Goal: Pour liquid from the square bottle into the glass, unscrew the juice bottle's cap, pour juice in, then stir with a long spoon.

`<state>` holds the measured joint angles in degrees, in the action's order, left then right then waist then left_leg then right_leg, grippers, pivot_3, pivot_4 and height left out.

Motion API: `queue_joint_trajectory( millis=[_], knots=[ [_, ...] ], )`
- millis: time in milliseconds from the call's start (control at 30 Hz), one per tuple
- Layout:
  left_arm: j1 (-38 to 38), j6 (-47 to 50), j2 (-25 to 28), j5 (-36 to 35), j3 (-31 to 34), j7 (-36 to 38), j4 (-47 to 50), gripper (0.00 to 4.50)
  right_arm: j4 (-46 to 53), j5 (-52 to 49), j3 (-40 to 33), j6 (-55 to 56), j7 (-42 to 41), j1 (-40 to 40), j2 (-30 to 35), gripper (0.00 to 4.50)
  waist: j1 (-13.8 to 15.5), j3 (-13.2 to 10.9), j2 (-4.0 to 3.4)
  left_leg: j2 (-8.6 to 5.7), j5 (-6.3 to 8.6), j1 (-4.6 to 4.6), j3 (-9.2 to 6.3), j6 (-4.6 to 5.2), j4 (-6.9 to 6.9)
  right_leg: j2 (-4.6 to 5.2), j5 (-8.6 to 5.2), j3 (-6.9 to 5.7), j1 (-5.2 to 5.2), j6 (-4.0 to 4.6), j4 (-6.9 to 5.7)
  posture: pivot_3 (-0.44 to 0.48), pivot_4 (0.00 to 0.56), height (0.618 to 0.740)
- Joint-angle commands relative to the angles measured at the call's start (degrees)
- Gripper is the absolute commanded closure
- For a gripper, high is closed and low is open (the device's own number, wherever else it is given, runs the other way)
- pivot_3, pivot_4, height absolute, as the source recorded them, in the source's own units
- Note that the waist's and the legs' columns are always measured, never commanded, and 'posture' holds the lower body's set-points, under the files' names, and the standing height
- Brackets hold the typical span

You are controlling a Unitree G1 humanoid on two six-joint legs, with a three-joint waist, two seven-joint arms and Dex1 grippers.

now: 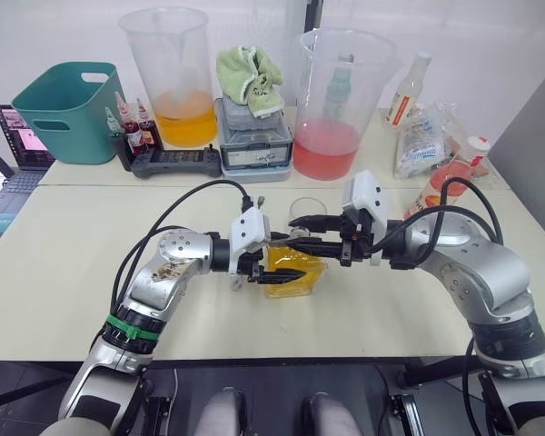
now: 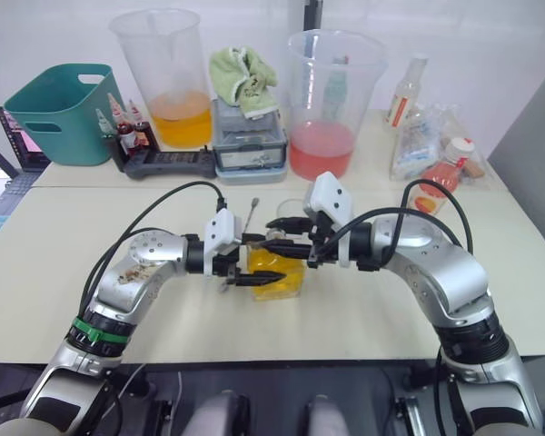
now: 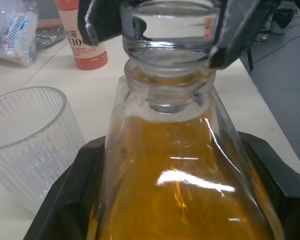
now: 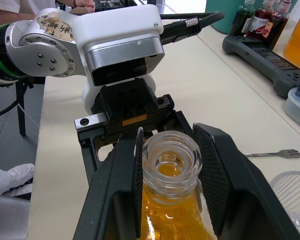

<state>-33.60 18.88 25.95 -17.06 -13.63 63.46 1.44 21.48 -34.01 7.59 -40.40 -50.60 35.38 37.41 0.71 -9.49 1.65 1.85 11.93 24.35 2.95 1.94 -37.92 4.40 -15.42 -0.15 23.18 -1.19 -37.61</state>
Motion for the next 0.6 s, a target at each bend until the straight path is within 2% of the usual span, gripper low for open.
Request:
queue_joint_trajectory(
  millis=[33,167,300,433,600],
  knots=[
    [-2.02,-1.6,0.07,1.43,-0.28,-0.56,1.21,1.7,1.95,-6.94,-5.22,-1.67,0.18,2.63,-2.74,3.45,-0.02,0.0,0.0,0.01,0.0,0.0,0.0,0.0,0.0,-0.01,0.0,0.0,0.0,0.0,0.0,0.0,0.15,0.74],
    [-2.1,-1.31,-0.1,1.53,-0.74,-0.44,1.35,1.7,2.69,-11.43,-8.94,-4.17,1.6,5.25,-4.53,3.45,-0.04,0.0,-0.02,-0.01,0.0,0.04,0.02,0.0,0.0,0.0,0.0,0.07,0.08,0.0,-0.04,0.0,0.15,0.74],
    [-2.15,-1.61,-0.56,1.82,-0.87,-0.61,1.09,1.7,2.63,-13.45,-11.51,-5.49,2.23,6.9,-3.13,3.45,0.28,0.0,-0.02,-0.02,0.0,-0.01,-0.05,0.0,0.0,-0.01,0.0,0.08,-0.02,0.0,-0.06,0.0,0.15,0.74],
    [-2.33,-1.81,-0.87,1.92,-0.91,-0.74,0.73,1.7,1.23,-12.22,-15.75,-5.18,2.43,5.7,1.91,3.45,0.42,0.0,-0.02,-0.07,0.0,0.04,-0.03,0.0,-0.02,0.01,0.01,0.16,0.0,-0.02,-0.04,0.0,0.15,0.74],
    [-2.3,-2.41,-1.49,1.61,-0.36,-1.14,0.28,1.7,-9.47,-0.68,-21.45,2.06,4.39,-2.45,11.15,3.45,0.69,0.0,-0.02,-0.11,0.0,0.04,0.0,0.01,-0.02,0.0,0.01,0.24,-0.04,-0.03,0.04,0.0,0.15,0.74]
  ],
)
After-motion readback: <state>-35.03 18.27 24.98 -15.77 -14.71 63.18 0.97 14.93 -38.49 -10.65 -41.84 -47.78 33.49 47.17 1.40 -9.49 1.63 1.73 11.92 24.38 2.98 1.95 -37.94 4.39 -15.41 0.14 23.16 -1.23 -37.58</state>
